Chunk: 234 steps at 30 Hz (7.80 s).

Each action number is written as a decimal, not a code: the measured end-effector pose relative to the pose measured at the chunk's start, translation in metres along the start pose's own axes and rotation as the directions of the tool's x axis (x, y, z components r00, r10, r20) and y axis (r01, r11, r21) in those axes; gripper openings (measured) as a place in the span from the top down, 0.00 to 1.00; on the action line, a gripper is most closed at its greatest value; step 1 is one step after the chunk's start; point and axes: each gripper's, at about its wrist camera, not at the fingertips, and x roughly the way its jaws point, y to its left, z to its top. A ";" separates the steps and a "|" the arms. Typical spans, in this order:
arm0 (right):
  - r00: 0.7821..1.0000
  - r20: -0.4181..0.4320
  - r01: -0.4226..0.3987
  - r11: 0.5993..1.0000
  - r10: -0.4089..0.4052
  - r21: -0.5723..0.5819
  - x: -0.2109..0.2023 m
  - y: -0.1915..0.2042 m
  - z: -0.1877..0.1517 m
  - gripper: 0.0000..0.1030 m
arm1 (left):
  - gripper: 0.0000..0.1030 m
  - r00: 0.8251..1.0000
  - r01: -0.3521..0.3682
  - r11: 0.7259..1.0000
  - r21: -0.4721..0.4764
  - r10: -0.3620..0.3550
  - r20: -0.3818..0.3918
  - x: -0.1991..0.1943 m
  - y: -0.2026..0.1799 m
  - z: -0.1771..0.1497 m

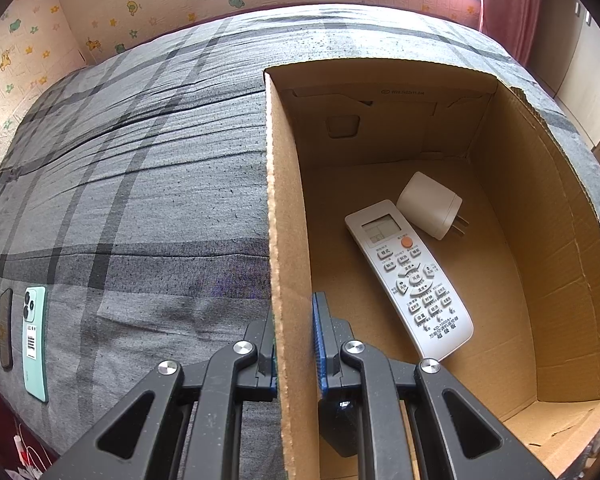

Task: Organize rigid objects
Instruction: 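Withdraw the right gripper to the small white cube charger on the bed, then close the right gripper on the small white cube charger, then lift the cube charger with the right gripper and carry it over the box, then lower the cube charger beside the remote and open the right gripper, then withdraw the right gripper toward the light-blue bottle and keys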

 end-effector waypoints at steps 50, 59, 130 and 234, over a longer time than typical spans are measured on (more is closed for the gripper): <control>0.963 -0.270 0.079 0.961 -0.005 0.265 0.155 -0.083 -0.087 0.58 | 0.86 1.000 -0.006 1.000 0.001 0.006 -0.003 0.000 0.000 0.000; 0.969 -0.247 0.074 0.965 -0.010 0.252 0.146 -0.079 -0.082 0.63 | 0.86 1.000 -0.010 1.000 0.004 0.010 -0.004 0.000 -0.001 0.001; 0.999 0.036 -0.028 0.989 0.034 -0.142 0.006 0.074 0.051 0.63 | 0.86 1.000 0.007 1.000 -0.013 -0.007 -0.007 0.005 0.003 0.001; 0.995 0.047 0.090 0.996 -0.091 0.022 0.026 -0.032 0.016 0.00 | 0.86 1.000 0.010 1.000 -0.012 -0.010 -0.009 0.004 0.004 0.002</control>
